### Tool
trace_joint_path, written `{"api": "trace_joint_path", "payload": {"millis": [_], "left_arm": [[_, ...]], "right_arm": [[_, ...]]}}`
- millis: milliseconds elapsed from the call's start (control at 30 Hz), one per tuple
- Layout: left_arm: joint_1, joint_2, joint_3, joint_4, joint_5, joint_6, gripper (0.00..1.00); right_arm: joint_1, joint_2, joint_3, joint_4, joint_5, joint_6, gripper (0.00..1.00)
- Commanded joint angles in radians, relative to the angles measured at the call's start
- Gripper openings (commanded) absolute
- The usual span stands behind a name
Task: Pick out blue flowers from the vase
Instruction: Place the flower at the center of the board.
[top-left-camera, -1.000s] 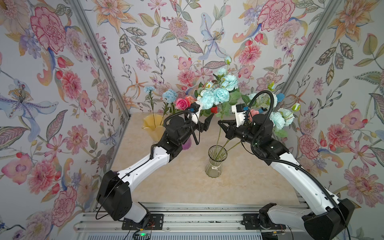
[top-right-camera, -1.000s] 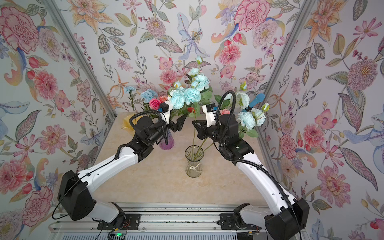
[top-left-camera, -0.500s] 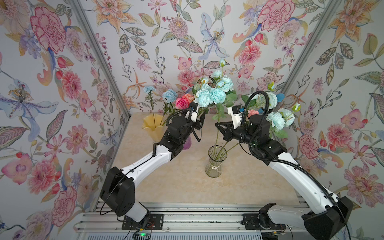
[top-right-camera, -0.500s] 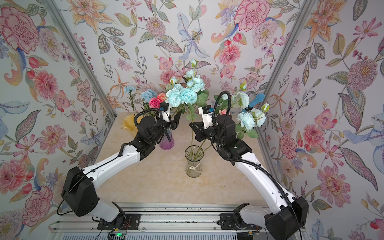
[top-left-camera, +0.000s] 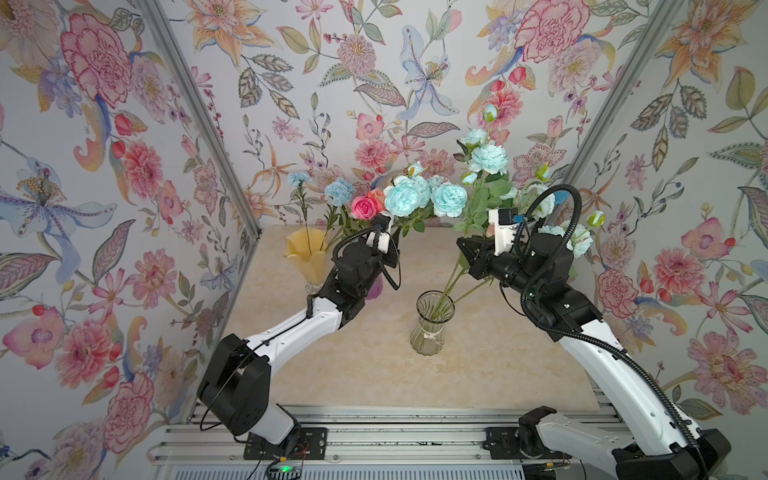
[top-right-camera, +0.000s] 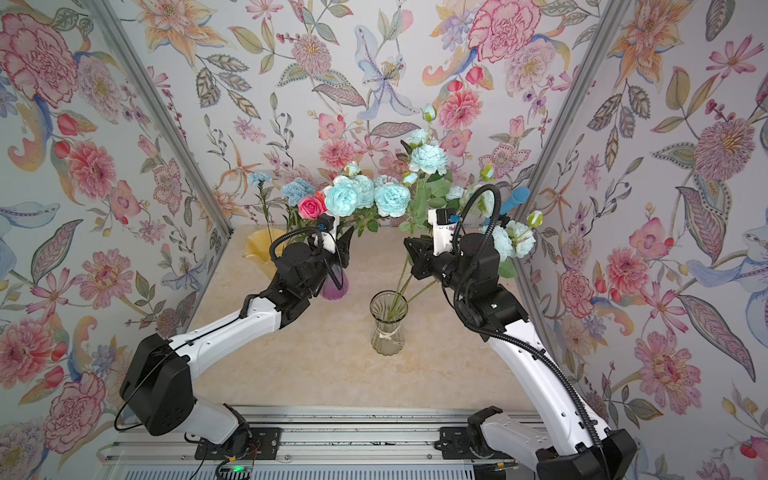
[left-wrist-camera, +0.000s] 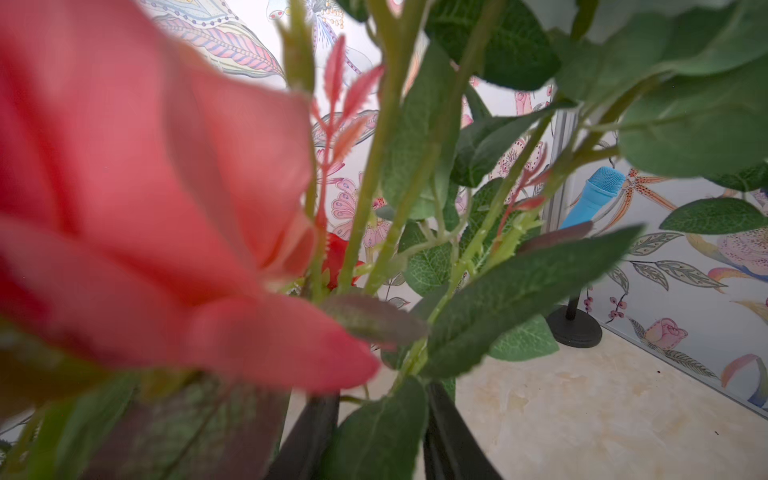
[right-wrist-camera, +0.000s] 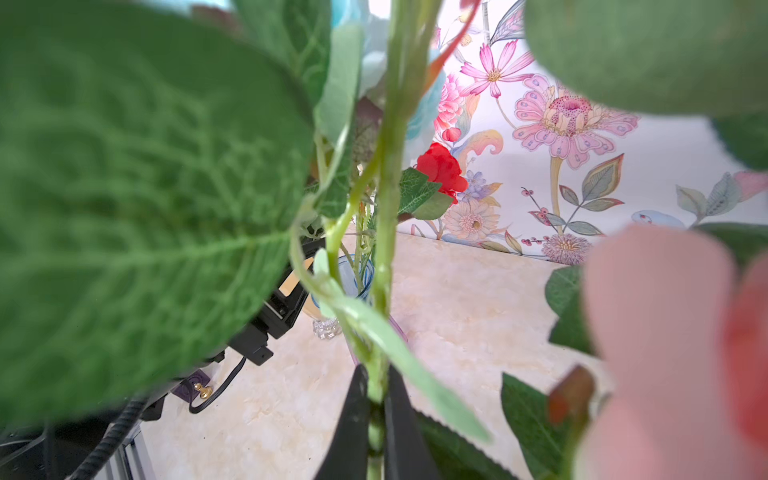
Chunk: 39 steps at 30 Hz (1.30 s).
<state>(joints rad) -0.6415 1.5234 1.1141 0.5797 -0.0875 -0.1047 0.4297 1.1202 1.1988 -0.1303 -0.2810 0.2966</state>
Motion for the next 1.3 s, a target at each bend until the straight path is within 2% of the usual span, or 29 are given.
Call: {"api": "trace_joint_path", "payload": {"millis": [0,33,167,300,667,1000,1267], "left_arm": [[0.008,-0.046,-0.028,0.041,-0.028,-0.020,0.37],[0.009,-0.049,-0.034,0.042,-0.029,-0.022,0.39],[0.009,-0.074,-0.085,0.061,-0.033,-0.039,0.60],[0.009,-0.111,-0.153,0.088,-0.028,-0.061,0.70],[-0.002,-0.203,-0.288,0.159,0.007,-0.087,0.78],[-0.040,-0.246,-0.403,0.229,0.015,-0.074,0.83],[-0.049,-0.240,-0.415,0.232,0.032,-0.060,0.84]], "right_arm": [[-0.005,0.025,0.060,0.026,-0.027,0.012,0.00],[-0.005,0.031,0.076,0.026,-0.035,0.012,0.00],[-0.007,0.039,0.166,-0.012,-0.031,-0.012,0.00],[-0.014,0.041,0.252,-0.060,-0.034,-0.034,0.00],[-0.052,0.014,0.334,-0.112,-0.060,-0.044,0.00],[-0.179,0.003,0.430,-0.119,-0.209,0.030,0.00],[-0.272,0.028,0.535,-0.120,-0.337,0.107,0.00]]}}
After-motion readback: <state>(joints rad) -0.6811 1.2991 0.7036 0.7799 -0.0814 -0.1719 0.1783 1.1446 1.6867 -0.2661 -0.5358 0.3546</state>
